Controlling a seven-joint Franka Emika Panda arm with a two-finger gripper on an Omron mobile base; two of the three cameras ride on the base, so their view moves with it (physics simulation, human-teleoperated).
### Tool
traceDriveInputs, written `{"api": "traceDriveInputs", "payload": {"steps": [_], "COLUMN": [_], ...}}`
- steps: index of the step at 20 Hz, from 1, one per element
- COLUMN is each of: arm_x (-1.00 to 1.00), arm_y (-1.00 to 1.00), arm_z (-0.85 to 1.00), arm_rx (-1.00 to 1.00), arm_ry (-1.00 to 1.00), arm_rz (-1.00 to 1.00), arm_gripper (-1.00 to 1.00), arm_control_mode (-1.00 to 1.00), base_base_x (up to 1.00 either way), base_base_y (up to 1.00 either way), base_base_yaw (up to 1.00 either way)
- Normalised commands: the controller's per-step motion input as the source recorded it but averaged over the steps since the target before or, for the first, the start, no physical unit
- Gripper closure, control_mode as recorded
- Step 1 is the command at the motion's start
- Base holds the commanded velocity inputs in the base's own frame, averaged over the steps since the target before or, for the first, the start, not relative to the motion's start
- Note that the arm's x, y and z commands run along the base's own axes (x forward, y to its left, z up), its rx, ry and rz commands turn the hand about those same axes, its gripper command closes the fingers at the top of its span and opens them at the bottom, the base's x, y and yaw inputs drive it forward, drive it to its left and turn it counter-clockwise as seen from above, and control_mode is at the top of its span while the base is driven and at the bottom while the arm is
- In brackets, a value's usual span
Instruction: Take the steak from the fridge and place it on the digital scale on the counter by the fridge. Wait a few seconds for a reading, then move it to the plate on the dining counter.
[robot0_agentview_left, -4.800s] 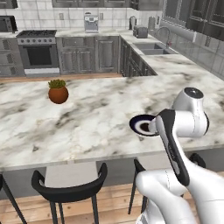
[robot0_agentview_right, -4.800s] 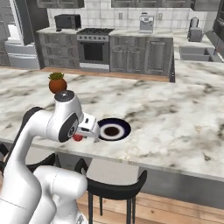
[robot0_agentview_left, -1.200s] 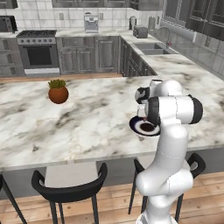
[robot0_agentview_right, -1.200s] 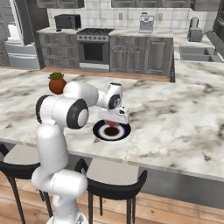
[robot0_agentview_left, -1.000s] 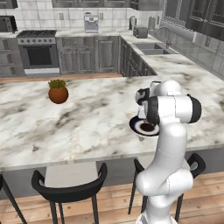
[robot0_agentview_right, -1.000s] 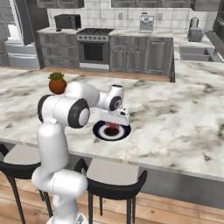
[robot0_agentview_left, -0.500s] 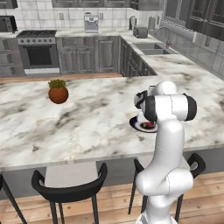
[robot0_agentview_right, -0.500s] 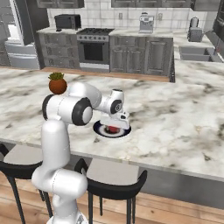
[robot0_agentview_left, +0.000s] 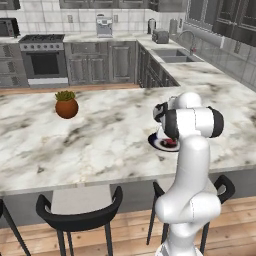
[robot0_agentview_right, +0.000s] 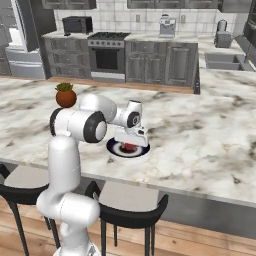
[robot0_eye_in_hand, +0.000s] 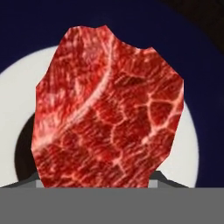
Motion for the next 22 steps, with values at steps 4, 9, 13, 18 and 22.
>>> {"api": "traceDriveInputs", "payload": {"steps": [4, 9, 13, 18, 22], "arm_x": [0.00, 0.00, -0.06, -0.01, -0.35], "arm_y": [0.00, -0.06, -0.05, 0.00, 0.00], "arm_z": [0.15, 0.17, 0.21, 0.18, 0.52], "arm_rx": [0.00, -0.01, 0.00, 0.00, 0.00], "arm_ry": [0.00, 0.01, 0.00, 0.00, 0.00], "arm_rz": [0.00, -0.02, 0.00, 0.00, 0.00], "arm_gripper": [-1.00, -1.00, -1.00, -1.00, -1.00], "arm_control_mode": [-1.00, -1.00, -1.00, -1.00, -1.00], "base_base_x": [0.00, 0.00, 0.00, 0.00, 0.00], "base_base_y": [0.00, 0.00, 0.00, 0.00, 0.00], "base_base_yaw": [0.00, 0.00, 0.00, 0.00, 0.00]}}
